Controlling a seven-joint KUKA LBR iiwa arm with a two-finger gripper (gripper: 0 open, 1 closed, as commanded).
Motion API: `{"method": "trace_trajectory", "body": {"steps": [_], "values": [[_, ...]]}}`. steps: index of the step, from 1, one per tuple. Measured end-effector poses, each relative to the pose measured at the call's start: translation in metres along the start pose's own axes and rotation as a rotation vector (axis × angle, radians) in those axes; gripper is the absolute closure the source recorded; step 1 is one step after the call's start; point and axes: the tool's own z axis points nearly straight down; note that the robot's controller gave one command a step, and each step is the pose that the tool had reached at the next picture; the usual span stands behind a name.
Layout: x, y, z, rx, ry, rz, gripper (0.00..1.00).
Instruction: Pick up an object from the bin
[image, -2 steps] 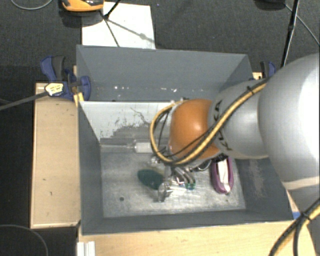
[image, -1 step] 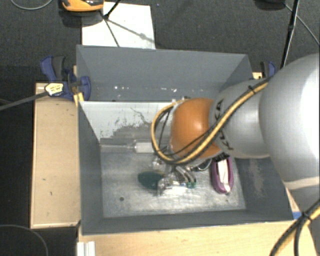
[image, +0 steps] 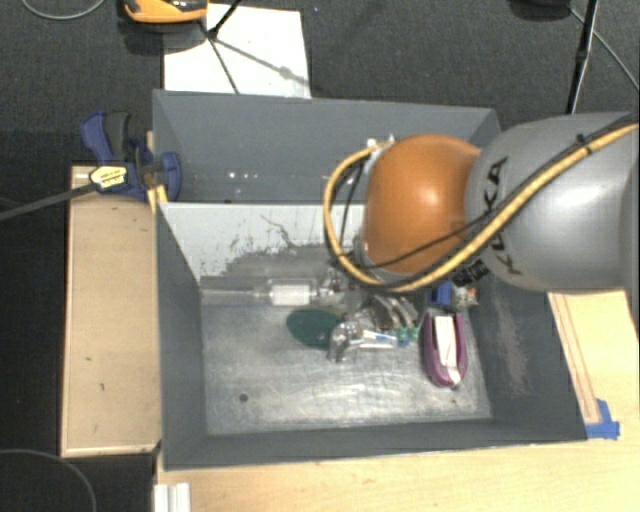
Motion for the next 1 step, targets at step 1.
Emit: {"method": "trace_trajectory", "body": {"steps": [1], "values": [[0.0055, -0.0007, -0.0564, 0.0, 0.001, 0.004, 1.0]]}}
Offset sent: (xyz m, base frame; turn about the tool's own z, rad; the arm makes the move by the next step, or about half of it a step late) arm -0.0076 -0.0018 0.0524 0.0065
